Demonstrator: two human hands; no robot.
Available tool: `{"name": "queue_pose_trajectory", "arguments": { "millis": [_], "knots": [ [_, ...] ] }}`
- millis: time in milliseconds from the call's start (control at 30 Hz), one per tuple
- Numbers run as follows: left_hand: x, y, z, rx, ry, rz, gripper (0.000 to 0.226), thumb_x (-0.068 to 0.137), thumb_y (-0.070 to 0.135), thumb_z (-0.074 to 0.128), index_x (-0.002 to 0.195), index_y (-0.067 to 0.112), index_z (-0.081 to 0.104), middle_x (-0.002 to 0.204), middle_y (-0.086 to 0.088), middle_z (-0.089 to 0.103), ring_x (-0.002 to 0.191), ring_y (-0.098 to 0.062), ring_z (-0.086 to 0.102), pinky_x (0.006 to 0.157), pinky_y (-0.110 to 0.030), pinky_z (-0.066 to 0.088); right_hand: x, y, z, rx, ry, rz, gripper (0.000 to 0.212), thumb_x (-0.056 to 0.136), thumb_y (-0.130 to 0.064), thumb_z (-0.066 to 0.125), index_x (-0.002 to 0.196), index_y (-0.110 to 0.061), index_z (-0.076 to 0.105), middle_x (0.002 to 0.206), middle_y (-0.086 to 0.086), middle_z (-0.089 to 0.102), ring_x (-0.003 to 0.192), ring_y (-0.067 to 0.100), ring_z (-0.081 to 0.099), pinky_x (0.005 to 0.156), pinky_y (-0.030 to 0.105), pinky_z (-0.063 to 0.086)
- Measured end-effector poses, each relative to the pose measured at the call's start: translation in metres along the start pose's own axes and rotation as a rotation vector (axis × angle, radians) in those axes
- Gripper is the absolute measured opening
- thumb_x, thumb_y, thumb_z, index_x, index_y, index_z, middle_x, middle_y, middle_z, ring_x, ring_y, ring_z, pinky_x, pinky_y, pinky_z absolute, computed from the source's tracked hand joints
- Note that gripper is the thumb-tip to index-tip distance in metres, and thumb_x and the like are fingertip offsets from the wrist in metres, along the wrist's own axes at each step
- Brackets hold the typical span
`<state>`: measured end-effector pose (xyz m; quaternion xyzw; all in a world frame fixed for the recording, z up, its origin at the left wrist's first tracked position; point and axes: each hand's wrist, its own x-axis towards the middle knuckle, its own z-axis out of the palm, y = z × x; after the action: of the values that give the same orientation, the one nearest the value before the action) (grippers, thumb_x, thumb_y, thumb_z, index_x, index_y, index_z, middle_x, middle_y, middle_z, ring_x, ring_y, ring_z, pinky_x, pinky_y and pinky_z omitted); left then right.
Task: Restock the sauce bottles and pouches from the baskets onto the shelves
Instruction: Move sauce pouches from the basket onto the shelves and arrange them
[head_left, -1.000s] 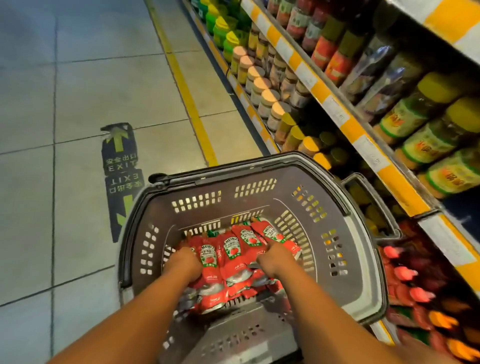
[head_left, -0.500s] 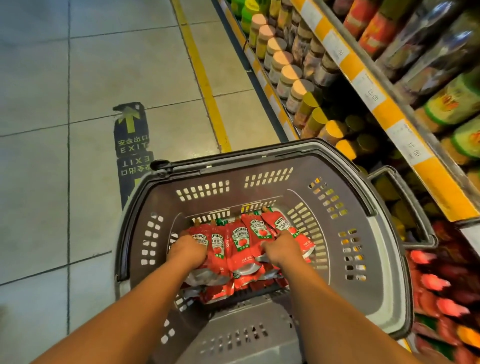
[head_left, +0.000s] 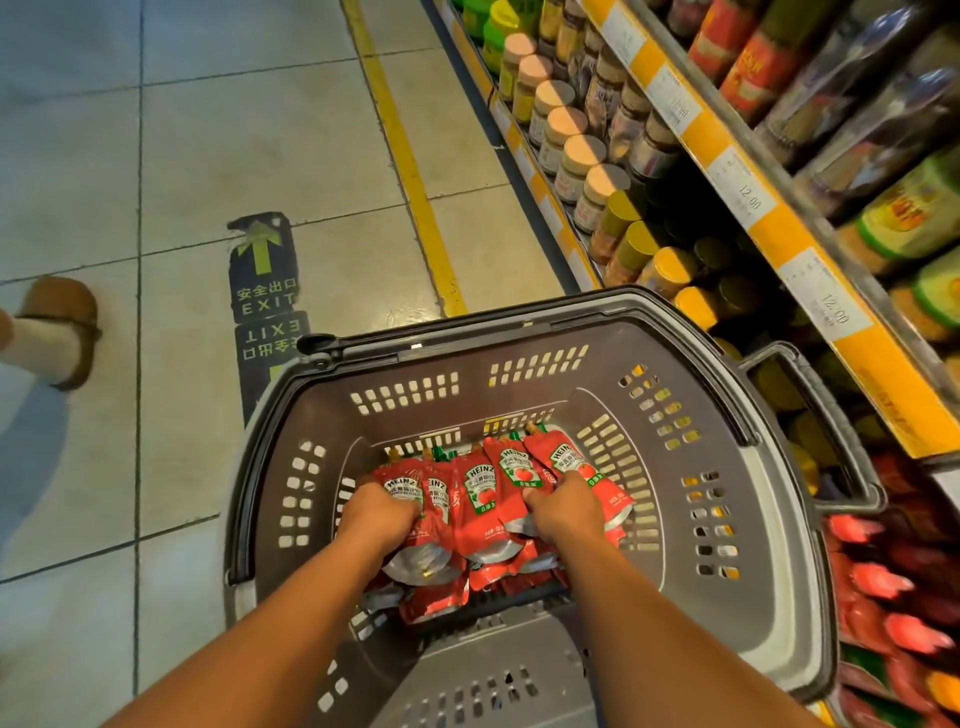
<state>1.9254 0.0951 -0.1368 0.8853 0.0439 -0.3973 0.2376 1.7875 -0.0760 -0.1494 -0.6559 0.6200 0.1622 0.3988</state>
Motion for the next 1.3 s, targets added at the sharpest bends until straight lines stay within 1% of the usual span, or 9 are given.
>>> {"name": "queue_pose_trajectory", "arguments": {
  "millis": [133,267,400,500,567,833,1033,1233,1300],
  "knots": [
    [-0.003,0.001,-0.001,-0.008,-0.007,0.0,0.029,0.085,0.023,0.078,0.077,0.021,0.05,0.098,-0.012,0.07,0.09,-0.034,0.069,0.086,-0.046,0.06,0.0,0.0,0.005,0.09,-0.024,0.037,0.059,0.088,-0.032,0.079,0.134,-0.009,0.049,0.125,0.011,0.065,0.111,0.034,0.063,0.086,0.041,0.056],
    [-0.004,0.001,-0.001,-0.022,-0.015,-0.006,0.026,0.084,0.026,0.079,0.097,0.014,0.059,0.102,-0.013,0.071,0.092,-0.034,0.069,0.088,-0.046,0.059,0.0,-0.006,0.006,0.338,-0.115,0.179,0.078,0.078,-0.014,0.081,0.141,-0.002,0.037,0.113,0.017,0.064,0.097,0.036,0.067,0.071,0.057,0.062],
    [-0.002,0.0,-0.001,-0.084,-0.047,-0.044,0.035,0.081,0.024,0.083,0.103,0.007,0.063,0.101,-0.015,0.072,0.09,-0.035,0.071,0.087,-0.047,0.06,0.0,-0.005,0.003,0.565,-0.209,0.255,0.05,0.076,-0.013,0.076,0.122,0.001,0.062,0.087,0.012,0.063,0.065,0.023,0.058,0.05,0.031,0.054],
    [-0.003,0.0,-0.003,-0.16,-0.081,-0.081,0.035,0.076,0.017,0.086,0.102,0.003,0.067,0.092,-0.016,0.074,0.082,-0.034,0.073,0.083,-0.048,0.062,0.0,-0.007,-0.006,0.64,-0.295,0.305,0.01,0.085,-0.019,0.071,0.092,-0.011,0.068,0.096,0.008,0.062,0.079,0.023,0.059,0.067,0.036,0.055],
    [-0.005,0.002,-0.004,-0.191,-0.101,-0.089,0.032,0.075,0.012,0.086,0.099,0.002,0.068,0.088,-0.018,0.075,0.078,-0.035,0.074,0.08,-0.049,0.063,-0.005,-0.008,-0.012,0.688,-0.312,0.328,0.006,0.086,-0.017,0.067,0.09,-0.013,0.065,0.094,0.008,0.061,0.08,0.023,0.06,0.073,0.039,0.055],
    [-0.027,0.01,-0.01,-0.343,-0.188,-0.019,0.029,0.077,0.004,0.084,0.101,0.0,0.068,0.083,-0.021,0.077,0.075,-0.039,0.076,0.079,-0.056,0.062,-0.04,-0.007,-0.046,0.813,-0.376,0.34,0.022,0.076,-0.017,0.062,0.098,-0.015,0.061,0.095,0.006,0.064,0.078,0.022,0.062,0.06,0.029,0.052],
    [-0.059,0.019,-0.016,-0.463,-0.296,0.086,0.027,0.083,0.007,0.08,0.106,0.001,0.067,0.083,-0.02,0.077,0.073,-0.038,0.076,0.07,-0.05,0.063,-0.078,-0.003,-0.074,0.86,-0.262,0.26,0.028,0.083,-0.025,0.067,0.11,-0.017,0.066,0.122,0.009,0.058,0.113,0.028,0.058,0.062,0.036,0.056],
    [-0.098,0.046,-0.033,-0.578,-0.373,0.17,0.034,0.079,0.01,0.077,0.11,0.001,0.068,0.094,-0.025,0.076,0.087,-0.045,0.074,0.084,-0.066,0.058,-0.115,0.011,-0.118,0.892,-0.181,0.174,0.011,0.081,-0.018,0.066,0.092,-0.017,0.065,0.098,0.01,0.063,0.084,0.026,0.064,0.078,0.046,0.062],
    [-0.115,0.057,-0.038,-0.619,-0.407,0.198,0.035,0.079,0.008,0.075,0.112,0.001,0.067,0.096,-0.026,0.076,0.09,-0.047,0.073,0.086,-0.069,0.055,-0.13,0.016,-0.134,0.873,-0.203,0.152,0.016,0.079,-0.02,0.066,0.095,-0.017,0.066,0.109,0.012,0.069,0.096,0.03,0.07,0.071,0.042,0.062]
  ]
}}
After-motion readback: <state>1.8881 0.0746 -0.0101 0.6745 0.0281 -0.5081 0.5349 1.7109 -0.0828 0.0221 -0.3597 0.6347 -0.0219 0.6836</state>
